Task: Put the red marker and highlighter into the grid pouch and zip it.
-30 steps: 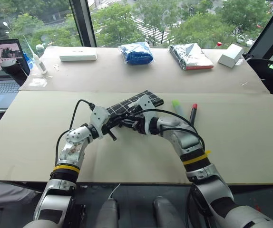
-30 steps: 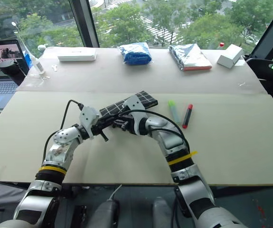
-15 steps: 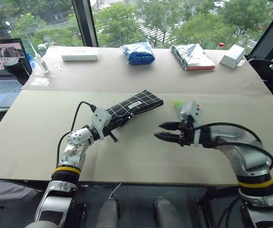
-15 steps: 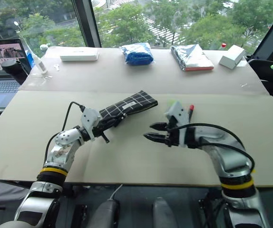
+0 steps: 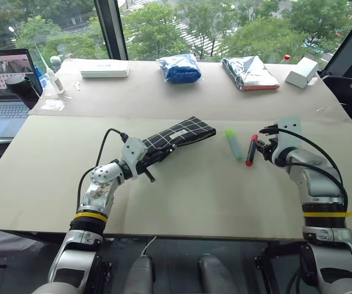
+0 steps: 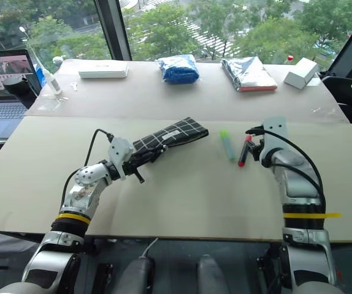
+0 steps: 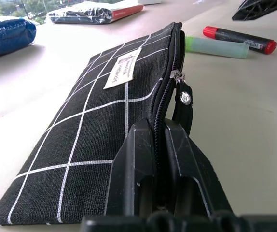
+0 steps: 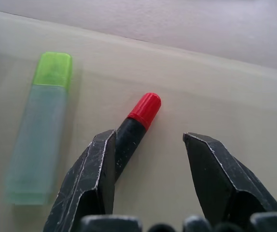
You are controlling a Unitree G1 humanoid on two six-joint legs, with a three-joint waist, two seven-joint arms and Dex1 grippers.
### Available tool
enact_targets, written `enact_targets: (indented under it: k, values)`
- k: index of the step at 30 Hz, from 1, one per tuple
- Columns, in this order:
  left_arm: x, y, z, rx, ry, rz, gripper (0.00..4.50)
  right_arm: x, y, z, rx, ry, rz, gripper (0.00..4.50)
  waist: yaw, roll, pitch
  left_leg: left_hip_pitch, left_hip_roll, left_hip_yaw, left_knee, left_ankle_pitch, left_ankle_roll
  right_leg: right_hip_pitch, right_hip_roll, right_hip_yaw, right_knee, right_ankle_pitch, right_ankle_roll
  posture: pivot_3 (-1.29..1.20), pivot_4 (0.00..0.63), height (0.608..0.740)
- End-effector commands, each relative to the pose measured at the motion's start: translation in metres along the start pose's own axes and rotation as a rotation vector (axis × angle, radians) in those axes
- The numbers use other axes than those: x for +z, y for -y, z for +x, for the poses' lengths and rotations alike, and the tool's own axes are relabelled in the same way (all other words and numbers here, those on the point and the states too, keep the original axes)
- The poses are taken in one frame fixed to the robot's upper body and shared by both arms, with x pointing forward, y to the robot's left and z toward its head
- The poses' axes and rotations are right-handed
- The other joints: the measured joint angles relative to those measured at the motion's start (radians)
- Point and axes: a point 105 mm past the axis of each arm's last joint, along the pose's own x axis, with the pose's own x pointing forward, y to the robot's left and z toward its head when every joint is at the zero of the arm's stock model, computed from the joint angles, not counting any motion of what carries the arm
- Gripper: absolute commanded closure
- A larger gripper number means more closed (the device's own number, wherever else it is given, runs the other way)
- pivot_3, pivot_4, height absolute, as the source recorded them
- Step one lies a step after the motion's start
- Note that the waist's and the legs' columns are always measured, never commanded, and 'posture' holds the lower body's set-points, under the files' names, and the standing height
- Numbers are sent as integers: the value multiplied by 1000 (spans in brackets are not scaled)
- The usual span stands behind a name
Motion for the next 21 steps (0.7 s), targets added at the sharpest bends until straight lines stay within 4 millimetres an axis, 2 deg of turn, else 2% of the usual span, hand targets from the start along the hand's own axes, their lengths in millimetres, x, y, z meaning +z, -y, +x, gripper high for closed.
enact_targets:
  k: [1,5,10,17,21]
  values:
    - [8,-2,1,3,32,22,4500,28,5,-1,-35,93,21,2021,0,0,0,0,0,0,0,0,0,0,0,0,0,0,0,0,150,740]
    - [7,-1,0,7,31,19,4500,30,-3,2,-12,89,9,2021,0,0,0,0,0,0,0,0,0,0,0,0,0,0,0,0,150,740]
    - [5,-2,-2,15,30,16,4500,20,-13,6,4,56,-8,2021,-1,0,0,0,0,0,0,0,0,0,0,0,0,0,0,0,150,740]
    - [7,-2,-3,22,36,16,4500,6,-17,13,2,15,23,2021,-1,0,0,0,0,0,0,0,0,0,0,0,0,0,0,0,150,740]
    - [9,-3,-3,24,43,18,4500,5,-18,13,-1,17,24,2021,-1,0,0,0,0,0,0,0,0,0,0,0,0,0,0,0,150,740]
